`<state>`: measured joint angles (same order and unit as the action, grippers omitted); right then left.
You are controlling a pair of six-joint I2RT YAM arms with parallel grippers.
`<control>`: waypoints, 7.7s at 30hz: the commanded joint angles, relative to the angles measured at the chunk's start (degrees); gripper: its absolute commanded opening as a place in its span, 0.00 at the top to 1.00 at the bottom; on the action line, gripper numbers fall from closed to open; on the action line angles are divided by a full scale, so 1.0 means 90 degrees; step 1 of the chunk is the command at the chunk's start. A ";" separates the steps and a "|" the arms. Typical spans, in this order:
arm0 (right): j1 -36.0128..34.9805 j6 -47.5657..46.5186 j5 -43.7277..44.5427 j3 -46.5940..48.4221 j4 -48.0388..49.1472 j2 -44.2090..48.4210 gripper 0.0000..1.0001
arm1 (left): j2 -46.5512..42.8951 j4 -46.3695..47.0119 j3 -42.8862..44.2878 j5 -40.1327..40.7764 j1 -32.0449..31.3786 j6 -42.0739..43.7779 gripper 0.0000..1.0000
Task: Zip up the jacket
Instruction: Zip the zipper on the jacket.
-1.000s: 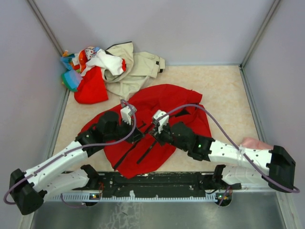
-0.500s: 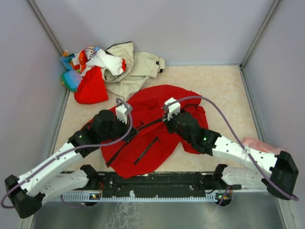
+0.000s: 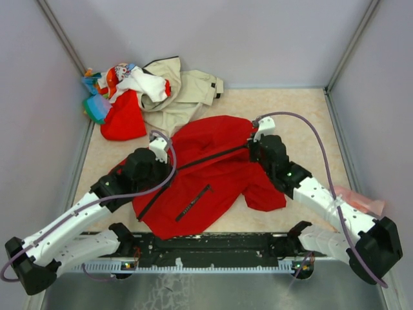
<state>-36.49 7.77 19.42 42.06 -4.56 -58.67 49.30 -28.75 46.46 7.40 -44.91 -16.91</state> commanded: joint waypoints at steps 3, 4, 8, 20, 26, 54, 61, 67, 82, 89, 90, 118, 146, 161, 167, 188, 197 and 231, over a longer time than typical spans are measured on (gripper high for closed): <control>0.0737 0.0385 0.0727 -0.0001 0.0094 -0.0169 1.00 | -0.0018 -0.0396 -0.0045 0.1196 0.0037 -0.0331 1.00; 0.0868 0.0461 0.0692 -0.0013 0.0133 -0.0215 1.00 | -0.0019 -0.0390 -0.0059 0.1286 0.0038 -0.0346 1.00; 0.1313 0.0591 0.0592 -0.0072 0.0324 -0.0305 1.00 | -0.0024 -0.0388 -0.0144 0.1514 0.0056 -0.0418 1.00; 0.1447 0.0499 -0.1788 -0.0225 0.0531 -0.0156 1.00 | 0.0162 -0.0143 0.0093 0.0989 0.0136 0.0044 0.52; 0.1447 0.0918 -0.1976 -0.0773 0.0612 0.0167 0.61 | 0.0304 0.0072 0.0727 0.0509 0.0131 0.0640 0.30; 0.2835 0.4522 -0.3342 -0.2689 0.4957 -0.1371 0.27 | 0.5851 0.2285 0.3160 -0.2732 0.0068 0.0301 0.34; 0.2833 0.4974 -0.4014 -0.2785 0.6586 -0.2116 0.55 | 0.5818 0.2453 0.2880 -0.3071 0.0068 0.0181 0.51; 0.2799 0.4814 -0.4479 -0.2454 0.6938 -0.1665 0.93 | 0.5406 0.2617 0.2430 -0.2725 0.0114 0.0173 0.86; 0.1961 0.3307 -0.4514 -0.1652 0.4840 0.0453 0.89 | 0.2333 0.3540 0.0232 -0.2139 0.0700 -0.0408 1.00; 0.1823 0.3157 -0.3861 -0.2440 0.3531 0.1389 0.84 | 0.1606 0.3460 -0.0703 -0.1939 0.0702 -0.0582 1.00; 0.1756 0.3106 -0.3823 -0.2478 0.3336 0.1409 0.86 | 0.1547 0.3554 -0.0866 -0.1979 0.0702 -0.0664 1.00; 0.0500 0.2754 -0.1088 -0.0373 0.0996 -0.0538 0.37 | 0.0873 0.3201 -0.1381 -0.1273 0.0331 -0.0463 1.00; 0.0365 0.1402 -0.2277 -0.2125 0.1688 0.2373 0.49 | 0.0874 0.3532 -0.1126 -0.1691 0.0331 -0.0456 1.00; -0.0330 0.0569 -0.3658 0.0005 0.1765 -0.0009 0.50 | 0.0707 0.3236 -0.0469 -0.1834 0.0329 -0.0009 1.00; -0.0487 0.0578 -0.3384 -0.0578 0.2094 0.0121 0.49 | 0.0650 0.3365 -0.0479 -0.1780 0.0331 -0.0004 1.00; -0.0160 0.2977 -0.3921 -0.0974 0.3746 -0.0540 0.35 | 0.0320 0.3807 -0.0907 -0.1920 0.0331 0.0082 1.00; -0.0156 0.3171 -0.4087 -0.1168 0.3901 -0.0614 0.37 | 0.0299 0.3848 -0.0947 -0.1905 0.0331 0.0049 1.00; -0.0162 0.4011 -0.4278 -0.1482 0.4442 -0.0282 0.72 | 0.0367 0.3946 -0.1124 -0.1852 0.0331 -0.0121 1.00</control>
<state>-37.71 43.40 -18.57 28.49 31.75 -63.02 53.45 3.18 36.49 -8.93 -41.87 -17.32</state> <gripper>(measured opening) 0.297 0.005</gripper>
